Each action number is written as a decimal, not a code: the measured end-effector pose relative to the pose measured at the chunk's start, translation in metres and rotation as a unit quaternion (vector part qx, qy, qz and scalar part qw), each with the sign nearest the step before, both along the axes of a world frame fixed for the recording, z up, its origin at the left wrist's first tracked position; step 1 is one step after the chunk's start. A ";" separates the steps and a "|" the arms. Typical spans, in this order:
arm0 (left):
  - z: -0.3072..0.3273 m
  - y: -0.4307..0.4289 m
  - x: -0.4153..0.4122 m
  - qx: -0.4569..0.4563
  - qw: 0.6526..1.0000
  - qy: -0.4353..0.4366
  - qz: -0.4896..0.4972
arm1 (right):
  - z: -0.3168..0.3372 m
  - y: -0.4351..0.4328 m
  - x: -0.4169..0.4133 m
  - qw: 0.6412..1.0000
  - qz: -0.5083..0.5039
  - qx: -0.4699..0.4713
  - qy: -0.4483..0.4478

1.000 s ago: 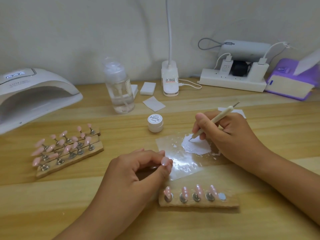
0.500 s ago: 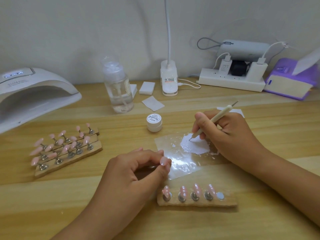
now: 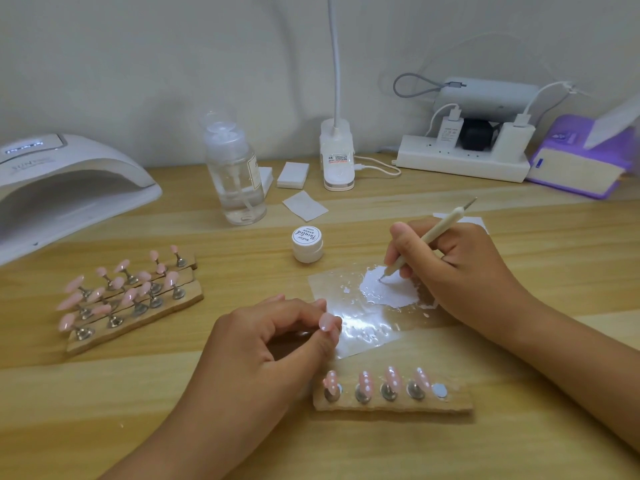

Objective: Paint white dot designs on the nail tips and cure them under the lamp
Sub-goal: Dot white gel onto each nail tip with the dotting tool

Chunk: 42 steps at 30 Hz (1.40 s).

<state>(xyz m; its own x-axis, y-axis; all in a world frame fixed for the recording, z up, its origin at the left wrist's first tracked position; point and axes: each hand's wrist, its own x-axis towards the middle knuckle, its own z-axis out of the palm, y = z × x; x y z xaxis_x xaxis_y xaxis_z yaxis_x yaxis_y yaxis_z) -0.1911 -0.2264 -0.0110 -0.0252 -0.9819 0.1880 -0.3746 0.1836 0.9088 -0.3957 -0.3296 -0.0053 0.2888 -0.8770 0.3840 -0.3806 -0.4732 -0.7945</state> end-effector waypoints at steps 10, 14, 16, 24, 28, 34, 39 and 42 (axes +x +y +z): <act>0.000 0.000 0.000 0.001 1.000 -0.001 0.002 | 0.001 -0.001 0.001 1.000 0.012 -0.001 0.012; 0.001 0.000 0.000 0.001 1.000 -0.005 0.001 | 0.000 -0.001 0.000 1.000 0.006 -0.004 0.012; 0.001 0.000 0.000 0.003 1.000 -0.002 0.001 | 0.000 0.000 0.000 0.999 0.004 -0.032 0.027; 0.001 0.000 -0.001 0.005 1.000 0.000 0.001 | 0.001 0.001 0.001 1.000 0.016 -0.022 0.011; 0.001 0.000 0.000 0.003 1.000 -0.001 0.002 | 0.000 0.000 0.001 0.999 0.034 0.011 0.008; 0.001 0.000 -0.001 0.002 1.000 -0.002 0.001 | 0.001 0.001 0.002 0.999 0.044 0.000 0.013; 0.001 0.000 0.000 0.001 1.000 -0.004 -0.001 | 0.001 0.001 0.001 1.000 0.025 -0.016 0.002; 0.001 0.001 0.000 0.001 1.000 -0.003 -0.002 | 0.001 0.002 0.002 0.998 0.054 -0.002 0.009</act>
